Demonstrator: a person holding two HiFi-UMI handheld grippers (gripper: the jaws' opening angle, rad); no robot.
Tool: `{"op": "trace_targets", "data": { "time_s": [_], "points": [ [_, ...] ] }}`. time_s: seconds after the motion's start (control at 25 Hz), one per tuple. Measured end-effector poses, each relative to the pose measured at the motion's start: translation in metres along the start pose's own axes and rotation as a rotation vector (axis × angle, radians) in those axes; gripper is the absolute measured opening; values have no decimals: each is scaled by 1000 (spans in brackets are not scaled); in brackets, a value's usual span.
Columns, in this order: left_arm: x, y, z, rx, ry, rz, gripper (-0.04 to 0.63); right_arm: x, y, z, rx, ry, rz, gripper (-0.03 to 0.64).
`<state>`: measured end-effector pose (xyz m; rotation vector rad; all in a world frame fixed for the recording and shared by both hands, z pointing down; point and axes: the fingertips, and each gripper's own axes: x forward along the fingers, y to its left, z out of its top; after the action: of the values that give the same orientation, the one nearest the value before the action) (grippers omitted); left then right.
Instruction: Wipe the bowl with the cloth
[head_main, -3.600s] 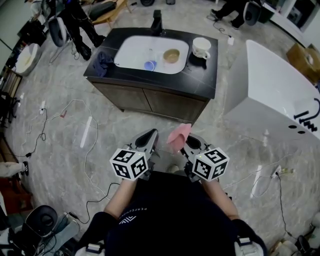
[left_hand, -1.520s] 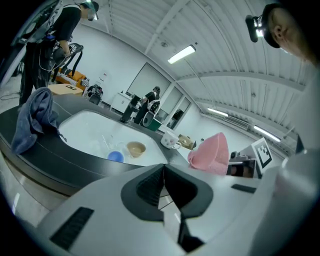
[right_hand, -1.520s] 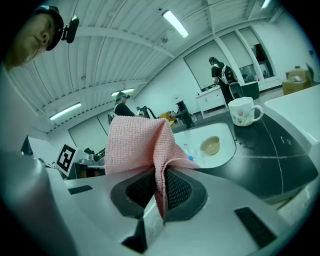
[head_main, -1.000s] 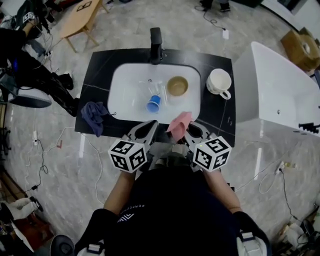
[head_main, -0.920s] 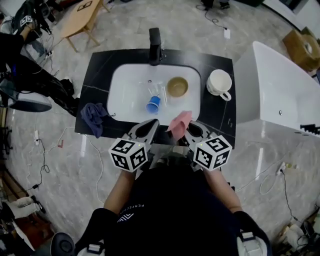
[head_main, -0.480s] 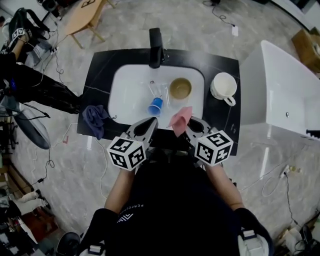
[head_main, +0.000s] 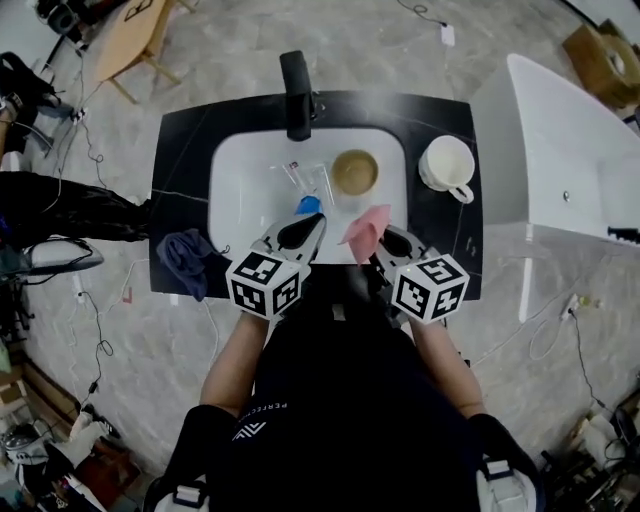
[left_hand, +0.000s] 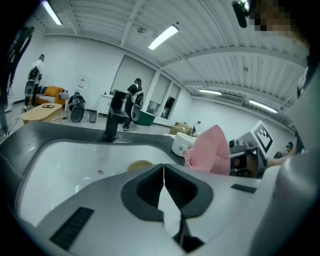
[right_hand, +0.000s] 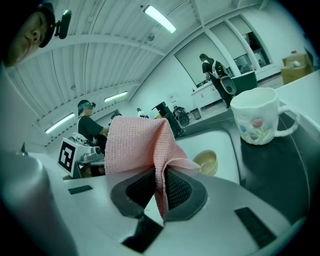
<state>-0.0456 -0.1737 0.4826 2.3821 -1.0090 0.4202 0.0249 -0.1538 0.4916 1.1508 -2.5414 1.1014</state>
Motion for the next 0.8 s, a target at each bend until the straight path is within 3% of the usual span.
{"op": "trace_targets", "data": {
  "time_s": [0.12, 0.28, 0.8],
  "points": [
    [16, 0, -3, 75, 61, -70, 11, 2, -8, 0, 22, -1, -45, 49],
    [32, 7, -4, 108, 107, -135, 11, 7, -19, 0, 46, -1, -103, 49],
    [87, 36, -28, 285, 277, -216, 11, 22, -41, -9, 89, 58, -221, 50]
  ]
}}
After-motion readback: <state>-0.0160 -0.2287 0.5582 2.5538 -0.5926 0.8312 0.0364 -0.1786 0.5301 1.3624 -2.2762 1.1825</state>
